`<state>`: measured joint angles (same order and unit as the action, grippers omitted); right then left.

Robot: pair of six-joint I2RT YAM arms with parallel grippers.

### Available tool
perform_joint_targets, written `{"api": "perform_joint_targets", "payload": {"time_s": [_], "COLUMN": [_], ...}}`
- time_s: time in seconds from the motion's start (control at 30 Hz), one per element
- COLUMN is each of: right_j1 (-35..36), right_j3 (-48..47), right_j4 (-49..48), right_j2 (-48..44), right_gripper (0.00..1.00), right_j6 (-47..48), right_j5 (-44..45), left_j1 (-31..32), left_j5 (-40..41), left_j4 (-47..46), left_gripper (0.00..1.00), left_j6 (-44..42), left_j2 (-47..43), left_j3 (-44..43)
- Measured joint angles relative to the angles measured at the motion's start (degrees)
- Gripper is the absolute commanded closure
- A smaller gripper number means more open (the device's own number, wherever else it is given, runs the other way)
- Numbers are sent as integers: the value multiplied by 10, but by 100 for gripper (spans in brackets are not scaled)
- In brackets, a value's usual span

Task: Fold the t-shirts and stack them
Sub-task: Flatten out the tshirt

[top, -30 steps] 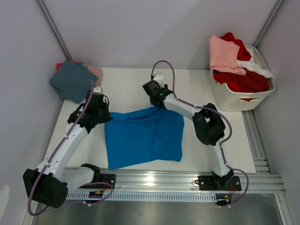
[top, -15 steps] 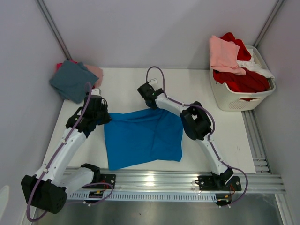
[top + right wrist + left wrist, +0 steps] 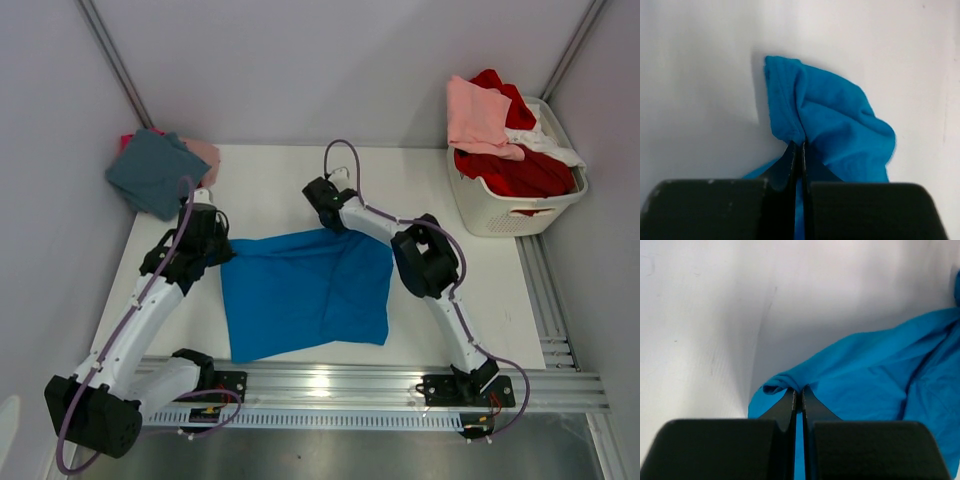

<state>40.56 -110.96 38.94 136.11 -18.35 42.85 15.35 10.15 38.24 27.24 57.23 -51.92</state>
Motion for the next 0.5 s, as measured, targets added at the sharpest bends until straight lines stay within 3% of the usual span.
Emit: {"api": "perform_joint_targets", "payload": {"time_s": [0.17, 0.4, 0.5], "right_j1": [-12, -112, -129], "right_j3": [113, 369, 430], "right_j4": [-24, -76, -70], "right_j2": [-113, -407, -481], "right_gripper": [100, 100, 100], "right_j6": [-7, -75, -97], "right_j5": [-6, -28, -28], "left_j1": [0, 0, 0], "left_j5": [61, 116, 124], "left_j4": [8, 20, 24], "left_gripper": [98, 99, 99], "left_j6": [15, 29, 31], "left_j2": [-32, -59, -58], "left_j3": [5, 5, 5]}}
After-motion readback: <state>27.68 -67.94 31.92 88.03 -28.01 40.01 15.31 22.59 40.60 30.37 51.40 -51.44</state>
